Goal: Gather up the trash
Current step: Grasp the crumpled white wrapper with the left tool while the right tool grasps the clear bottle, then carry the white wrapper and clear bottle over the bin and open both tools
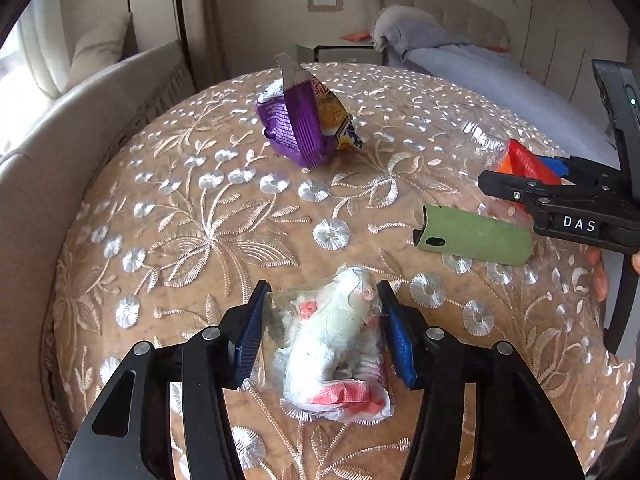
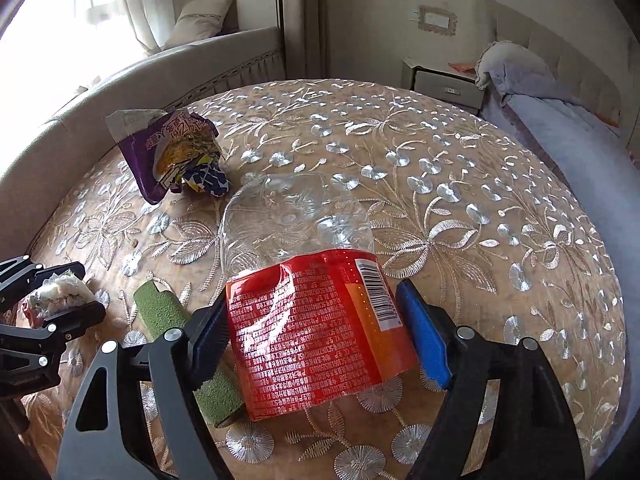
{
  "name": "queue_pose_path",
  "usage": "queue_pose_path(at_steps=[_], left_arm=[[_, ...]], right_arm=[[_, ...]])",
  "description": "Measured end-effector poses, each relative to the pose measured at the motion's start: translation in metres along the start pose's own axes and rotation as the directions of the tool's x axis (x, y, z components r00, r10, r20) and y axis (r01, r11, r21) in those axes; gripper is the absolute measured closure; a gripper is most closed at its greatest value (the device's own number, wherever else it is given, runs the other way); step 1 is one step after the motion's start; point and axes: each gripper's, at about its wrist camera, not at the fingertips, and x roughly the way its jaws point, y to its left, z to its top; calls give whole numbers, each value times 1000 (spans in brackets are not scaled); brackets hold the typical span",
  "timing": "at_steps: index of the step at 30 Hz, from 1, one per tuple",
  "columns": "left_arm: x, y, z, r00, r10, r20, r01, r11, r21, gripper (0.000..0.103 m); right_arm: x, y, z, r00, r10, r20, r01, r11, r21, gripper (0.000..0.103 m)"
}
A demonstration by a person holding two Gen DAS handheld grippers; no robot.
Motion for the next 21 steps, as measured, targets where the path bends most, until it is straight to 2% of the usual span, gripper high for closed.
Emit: queue_pose_path(at_steps=[6,13,21], left_arm=[[-38,-15,-12,998,1,60,-1,1000,14,50],[-91,-53,-29,989,-18,148,8,998,67,50],[-135,-110,-49,975,-88,203,54,984,167,50]], right_arm=[[-52,-2,-20,998,-11,66,10,1000,15,24],[-118,-11,-60,994,-16,110,9,998,66,24],[-188,-20,-109,983,-56,178,35,992,119,24]])
